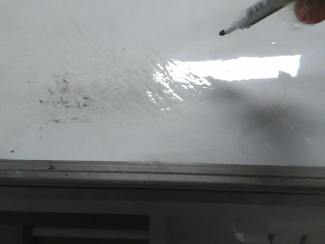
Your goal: Write number 8 on whiteboard
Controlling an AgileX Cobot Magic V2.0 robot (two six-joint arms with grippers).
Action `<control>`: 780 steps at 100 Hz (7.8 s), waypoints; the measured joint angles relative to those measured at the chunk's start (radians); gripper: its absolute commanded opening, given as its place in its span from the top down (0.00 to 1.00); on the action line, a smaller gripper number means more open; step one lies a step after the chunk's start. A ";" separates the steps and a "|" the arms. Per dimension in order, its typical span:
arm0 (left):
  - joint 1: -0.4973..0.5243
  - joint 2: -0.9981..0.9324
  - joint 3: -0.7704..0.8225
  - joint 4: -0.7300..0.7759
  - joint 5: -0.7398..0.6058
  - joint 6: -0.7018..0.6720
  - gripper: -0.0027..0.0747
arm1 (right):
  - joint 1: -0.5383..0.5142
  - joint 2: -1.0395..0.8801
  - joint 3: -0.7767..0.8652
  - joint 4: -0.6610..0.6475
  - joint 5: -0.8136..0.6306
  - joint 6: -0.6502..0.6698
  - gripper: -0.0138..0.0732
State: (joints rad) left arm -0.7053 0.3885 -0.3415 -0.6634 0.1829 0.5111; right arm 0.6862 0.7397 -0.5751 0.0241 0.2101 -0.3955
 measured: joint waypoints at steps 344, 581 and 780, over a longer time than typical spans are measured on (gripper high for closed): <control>0.000 0.000 0.000 0.000 0.025 0.000 0.89 | -0.201 0.111 -0.091 0.091 0.200 0.025 0.91; -0.318 0.626 -0.284 -0.059 0.168 0.601 0.51 | 0.384 0.116 -0.105 0.068 0.209 0.001 0.92; -0.323 0.747 -0.383 -0.098 0.242 0.627 0.99 | 0.431 0.117 -0.105 0.082 0.195 -0.001 0.23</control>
State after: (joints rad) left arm -1.0283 1.1359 -0.7246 -0.7614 0.4251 1.1386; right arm 1.1175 0.8565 -0.6803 0.1065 0.4055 -0.3967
